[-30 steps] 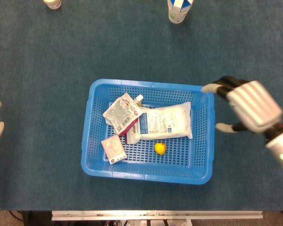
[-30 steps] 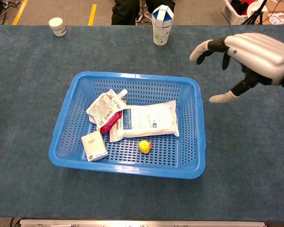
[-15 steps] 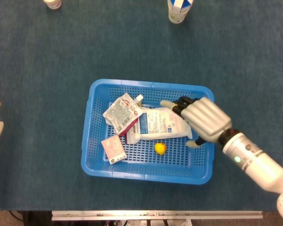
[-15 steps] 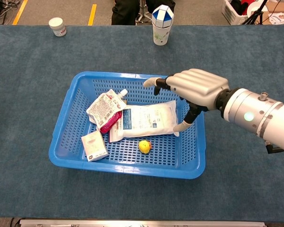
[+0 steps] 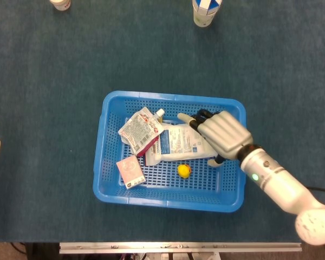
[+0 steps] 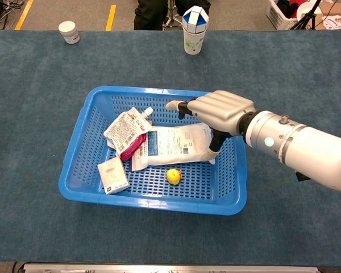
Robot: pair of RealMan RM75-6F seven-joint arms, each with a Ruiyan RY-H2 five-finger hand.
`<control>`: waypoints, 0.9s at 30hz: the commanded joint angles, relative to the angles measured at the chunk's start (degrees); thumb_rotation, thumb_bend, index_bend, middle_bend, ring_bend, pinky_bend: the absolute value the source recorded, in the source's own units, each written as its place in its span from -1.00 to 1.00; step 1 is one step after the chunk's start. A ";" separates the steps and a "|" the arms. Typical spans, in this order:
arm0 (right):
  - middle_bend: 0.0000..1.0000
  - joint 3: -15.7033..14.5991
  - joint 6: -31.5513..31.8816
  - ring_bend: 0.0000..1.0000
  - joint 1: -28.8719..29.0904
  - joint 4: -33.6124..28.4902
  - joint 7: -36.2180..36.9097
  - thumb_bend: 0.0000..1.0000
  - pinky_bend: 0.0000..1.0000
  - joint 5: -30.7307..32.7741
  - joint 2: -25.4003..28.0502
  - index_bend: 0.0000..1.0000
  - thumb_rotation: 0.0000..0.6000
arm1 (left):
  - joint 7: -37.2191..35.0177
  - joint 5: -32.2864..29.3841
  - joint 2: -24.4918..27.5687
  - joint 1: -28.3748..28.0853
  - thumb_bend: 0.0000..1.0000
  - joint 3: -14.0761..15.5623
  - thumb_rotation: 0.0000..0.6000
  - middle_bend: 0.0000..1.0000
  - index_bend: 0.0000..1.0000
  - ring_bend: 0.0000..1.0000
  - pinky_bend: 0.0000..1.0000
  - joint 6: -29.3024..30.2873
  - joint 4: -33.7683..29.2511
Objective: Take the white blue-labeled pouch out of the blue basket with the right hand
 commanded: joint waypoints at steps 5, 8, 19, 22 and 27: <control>-0.54 0.93 0.45 -0.68 4.85 3.13 -2.14 -1.00 -0.21 6.44 -3.66 -0.87 1.00 | -0.05 -0.28 0.22 -0.04 -0.46 -0.12 1.00 -0.14 -0.20 -0.39 -0.37 -0.13 -0.18; -0.54 1.49 -0.03 -0.68 6.83 4.09 -2.50 -1.00 -0.21 9.64 -4.48 -0.87 1.00 | -0.05 -0.25 0.34 0.06 -0.46 -0.08 1.00 -0.14 -0.20 -0.39 -0.37 0.00 -0.37; -0.54 1.16 -2.77 -0.68 12.56 7.43 -1.92 -1.00 -0.21 17.37 -7.26 -0.90 1.00 | 0.22 -0.83 0.53 0.47 -0.46 -0.03 1.00 -0.14 -0.20 -0.39 -0.37 0.20 -0.53; -0.54 0.57 -2.90 -0.68 13.68 8.11 -1.87 -1.00 -0.21 17.46 -8.05 -0.90 1.00 | 0.27 -0.92 0.57 0.58 -0.46 0.01 1.00 -0.14 -0.20 -0.39 -0.37 0.24 -0.53; -0.54 -0.10 -2.99 -0.68 15.29 9.11 -1.52 -1.00 -0.21 16.83 -10.00 -0.90 1.00 | 0.42 -1.18 0.60 0.52 -0.46 -0.07 1.00 -0.14 -0.20 -0.39 -0.37 0.02 -0.64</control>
